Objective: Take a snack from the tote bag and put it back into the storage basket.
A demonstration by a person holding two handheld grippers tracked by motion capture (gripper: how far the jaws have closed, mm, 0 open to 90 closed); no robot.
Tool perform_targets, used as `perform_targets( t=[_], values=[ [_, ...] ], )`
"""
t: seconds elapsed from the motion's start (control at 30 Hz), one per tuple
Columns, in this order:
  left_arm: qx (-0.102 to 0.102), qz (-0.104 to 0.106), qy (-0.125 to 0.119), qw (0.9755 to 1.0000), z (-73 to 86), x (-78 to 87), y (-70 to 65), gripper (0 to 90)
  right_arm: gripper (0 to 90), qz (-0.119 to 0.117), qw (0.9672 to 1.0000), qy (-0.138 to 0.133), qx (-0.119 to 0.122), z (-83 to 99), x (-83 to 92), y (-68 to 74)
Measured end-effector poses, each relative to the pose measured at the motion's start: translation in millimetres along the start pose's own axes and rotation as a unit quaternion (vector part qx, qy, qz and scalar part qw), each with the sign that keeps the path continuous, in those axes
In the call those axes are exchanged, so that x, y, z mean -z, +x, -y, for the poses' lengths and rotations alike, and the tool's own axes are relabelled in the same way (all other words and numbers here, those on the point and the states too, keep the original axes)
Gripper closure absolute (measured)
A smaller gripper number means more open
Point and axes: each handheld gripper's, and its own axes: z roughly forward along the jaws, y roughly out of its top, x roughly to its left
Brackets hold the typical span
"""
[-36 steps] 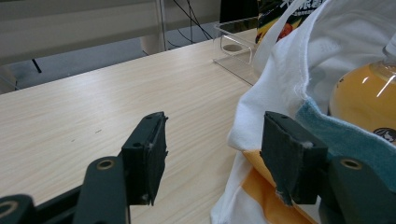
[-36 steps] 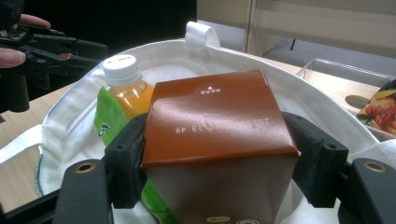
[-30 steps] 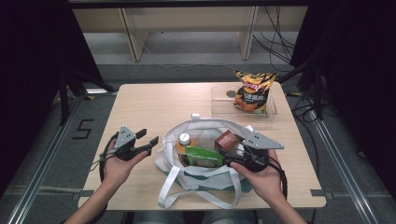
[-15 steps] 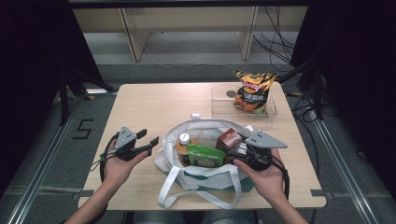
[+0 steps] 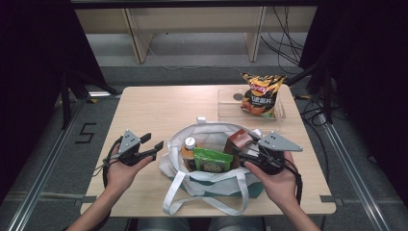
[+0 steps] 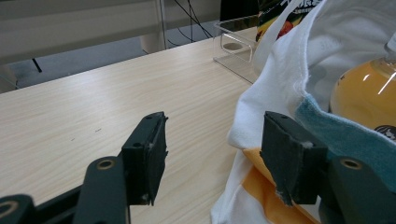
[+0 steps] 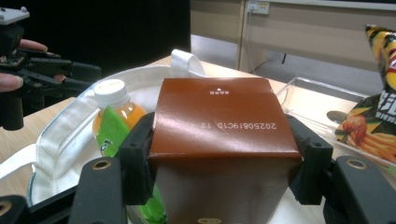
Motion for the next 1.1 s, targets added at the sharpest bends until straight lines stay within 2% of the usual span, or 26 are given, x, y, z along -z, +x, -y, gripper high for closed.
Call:
perform_targets(
  t=[0.1,0.17,0.2,0.23,0.27,0.3,0.37,0.4,0.43,0.5,0.57,0.63,0.67,0.7,0.73,0.8,0.83,0.87,0.9,0.93,1.0,1.07,1.1],
  values=[
    [0.004,-0.005,0.004,1.0,-0.3,1.3,-0.5,40.2,38.6,-0.001,1.0,-0.008,-0.004,-3.0,2.3,-1.7],
    [-0.002,-0.005,0.004,1.0,-0.4,1.2,0.3,40.2,38.6,0.0,0.9999,-0.008,-0.015,-5.1,4.8,-1.9],
    [0.001,-0.001,0.0,1.0,0.1,0.2,0.3,40.2,38.6,0.0,0.9996,0.0,-0.028,-5.7,6.4,-0.3],
    [-0.002,-0.003,0.004,1.0,0.0,0.6,0.2,40.2,38.6,0.001,0.9998,-0.004,-0.021,-6.6,6.8,-1.2],
    [0.004,-0.004,0.006,1.0,0.3,0.9,-0.8,40.2,38.7,-0.004,0.9997,-0.008,-0.024,-7.0,6.7,-1.2],
    [0.004,-0.004,0.006,1.0,0.3,0.8,-1.0,40.2,38.6,0.003,0.9998,-0.008,-0.016,-8.0,7.2,-1.6],
    [0.004,-0.004,0.006,1.0,0.2,0.8,-1.0,40.2,38.7,-0.001,0.9998,-0.011,-0.018,-9.3,8.3,-1.2],
    [0.004,-0.004,0.006,1.0,0.1,0.8,-0.9,40.2,38.7,0.001,0.9998,-0.018,-0.005,-10.4,8.4,-2.7],
    [0.004,-0.005,0.006,1.0,0.1,0.8,-0.9,40.2,38.7,-0.002,0.9997,-0.023,-0.006,-11.3,8.4,-2.5],
    [0.005,-0.005,0.006,1.0,0.2,0.7,-0.8,40.2,38.7,0.0,0.9996,-0.011,-0.025,-13.6,12.3,0.0],
    [0.005,-0.005,0.006,1.0,0.4,0.7,-0.9,40.2,38.7,0.002,0.9998,-0.017,-0.014,-16.1,13.1,-2.3],
    [0.003,-0.004,0.006,1.0,0.3,0.7,-0.7,40.2,38.7,-0.001,0.9996,-0.021,-0.022,-18.0,14.0,-2.0],
    [0.001,-0.004,0.006,1.0,0.2,0.7,-0.4,40.2,38.7,0.0,0.9996,-0.025,-0.013,-19.0,14.1,-2.9],
    [0.006,-0.004,0.006,1.0,0.4,0.6,-1.1,40.2,38.7,0.001,0.9996,-0.023,-0.019,-19.9,14.5,-1.9],
    [0.006,-0.004,0.006,1.0,0.5,0.6,-1.1,40.2,38.8,0.005,0.9996,-0.026,-0.013,-21.0,14.9,-2.4],
    [0.004,-0.003,0.005,1.0,0.5,0.2,-0.7,40.2,38.8,0.0,0.9995,-0.025,-0.019,-22.9,16.0,-1.9],
    [0.006,-0.005,0.006,1.0,0.5,0.6,-1.1,40.2,38.8,0.001,0.9995,-0.031,-0.009,-23.9,16.3,-3.4],
    [0.006,-0.004,0.006,1.0,0.6,0.5,-1.2,40.2,38.8,0.0,0.9995,-0.027,-0.016,-25.0,17.1,-2.5],
    [0.006,-0.004,0.006,1.0,0.5,0.5,-1.2,40.2,38.8,0.007,0.9993,-0.036,-0.01,-25.9,17.5,-3.1],
    [0.006,-0.004,0.006,1.0,0.5,0.6,-1.2,40.2,38.8,0.004,0.9993,-0.031,-0.02,-27.1,18.7,-2.1],
    [0.002,-0.004,0.006,1.0,0.2,0.5,-0.7,40.2,38.8,0.006,0.9993,-0.034,-0.017,-29.5,20.2,-4.0],
    [0.006,-0.004,0.006,1.0,0.5,0.5,-1.2,40.2,38.8,0.009,0.999,-0.042,-0.01,-31.4,21.6,-6.4],
    [0.005,-0.004,0.006,1.0,0.5,0.3,-1.0,40.2,38.8,0.007,0.999,-0.04,-0.019,-32.3,22.5,-5.9]
  ],
)
